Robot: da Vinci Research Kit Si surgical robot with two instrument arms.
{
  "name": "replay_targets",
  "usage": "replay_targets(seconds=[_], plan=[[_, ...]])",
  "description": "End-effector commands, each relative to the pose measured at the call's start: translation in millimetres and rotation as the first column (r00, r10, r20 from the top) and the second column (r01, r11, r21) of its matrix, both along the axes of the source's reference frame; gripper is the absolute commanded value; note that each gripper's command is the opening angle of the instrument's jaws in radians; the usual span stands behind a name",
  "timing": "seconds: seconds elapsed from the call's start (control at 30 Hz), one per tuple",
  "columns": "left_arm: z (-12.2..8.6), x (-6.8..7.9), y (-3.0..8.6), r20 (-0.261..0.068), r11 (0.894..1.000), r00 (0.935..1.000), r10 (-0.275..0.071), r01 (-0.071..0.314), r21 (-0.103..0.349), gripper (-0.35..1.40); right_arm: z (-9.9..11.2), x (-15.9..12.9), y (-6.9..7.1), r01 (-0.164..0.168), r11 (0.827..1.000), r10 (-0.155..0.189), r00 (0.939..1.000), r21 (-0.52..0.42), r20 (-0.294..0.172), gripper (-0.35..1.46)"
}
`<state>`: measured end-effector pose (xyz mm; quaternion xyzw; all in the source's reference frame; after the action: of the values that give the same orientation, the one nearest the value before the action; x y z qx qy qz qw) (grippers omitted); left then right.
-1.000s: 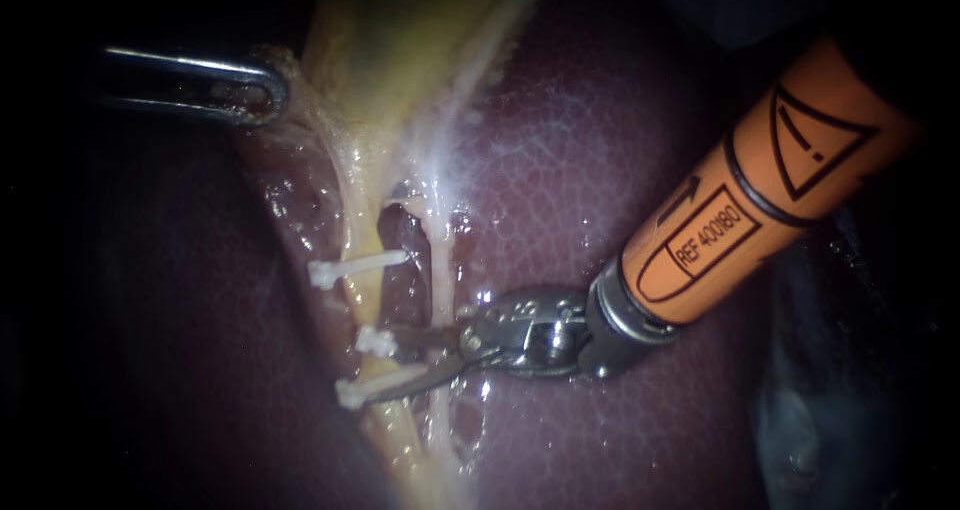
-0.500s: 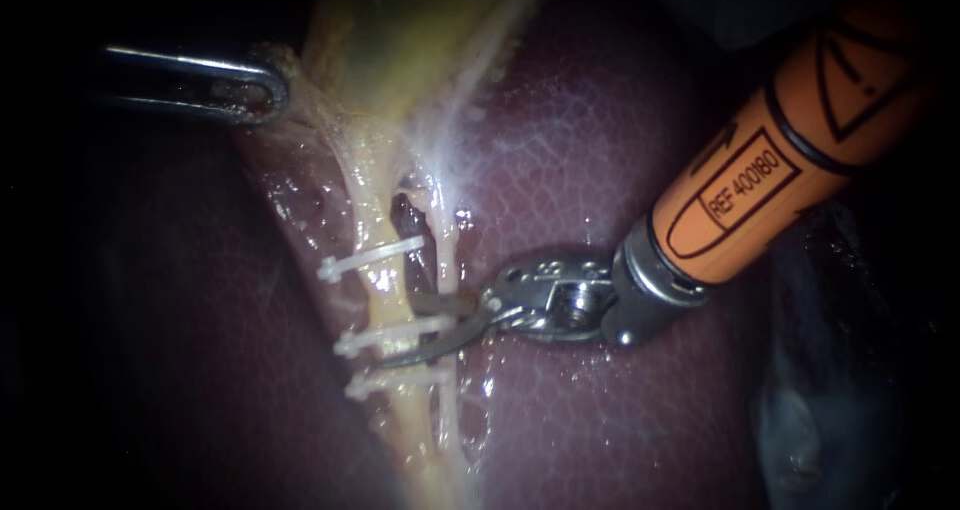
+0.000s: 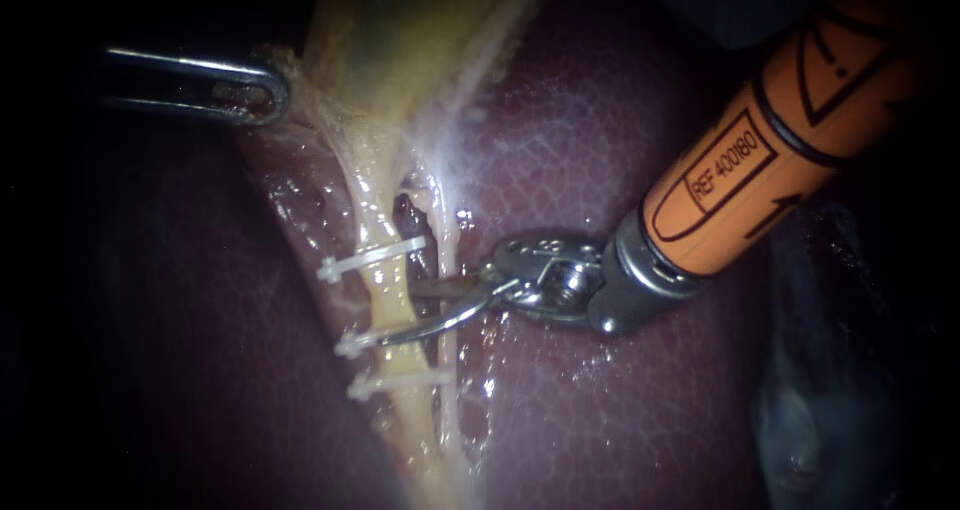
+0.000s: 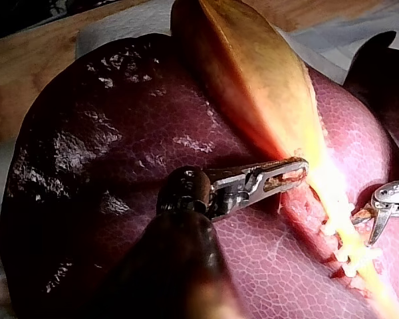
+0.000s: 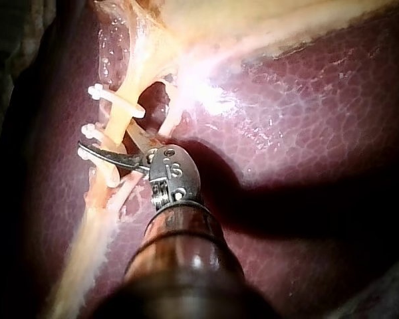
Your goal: Go to the cutting position left tube
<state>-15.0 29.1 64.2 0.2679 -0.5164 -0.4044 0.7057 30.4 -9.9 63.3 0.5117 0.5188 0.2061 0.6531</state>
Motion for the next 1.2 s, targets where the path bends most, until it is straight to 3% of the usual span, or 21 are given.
replay_targets(seconds=[0.03, 0.27, 0.47, 0.97, 1.2], plan=[[0.0, 0.0, 0.0, 0.001, 1.000, 1.0000, 0.001, -0.001, 0.000, -0.35, -0.1, 0.1, 0.1, 0.002, 1.000, -0.001, 0.9999, 0.012, -0.016, 1.29], [0.1, 0.0, -0.1, 0.002, 1.000, 1.0000, 0.003, -0.003, 0.000, -0.35, -0.1, 2.0, 0.4, -0.007, 0.998, 0.013, 0.9960, 0.066, -0.089, 1.27], [0.2, -0.1, -0.1, 0.002, 1.000, 1.0000, 0.003, -0.003, -0.001, -0.35, 0.0, 3.5, 0.5, -0.014, 0.995, 0.028, 0.9887, 0.096, -0.147, 1.27], [0.4, -0.2, -0.1, 0.004, 1.000, 1.0000, 0.005, -0.005, -0.001, -0.35, 0.5, 6.3, -0.1, -0.008, 0.995, 0.024, 0.9851, 0.096, -0.170, 1.25], [0.4, -0.1, -0.1, 0.004, 1.000, 1.0000, 0.005, -0.005, -0.001, -0.35, 0.0, 6.5, -0.4, 0.013, 0.994, 0.010, 0.9776, 0.108, -0.210, 1.19]])
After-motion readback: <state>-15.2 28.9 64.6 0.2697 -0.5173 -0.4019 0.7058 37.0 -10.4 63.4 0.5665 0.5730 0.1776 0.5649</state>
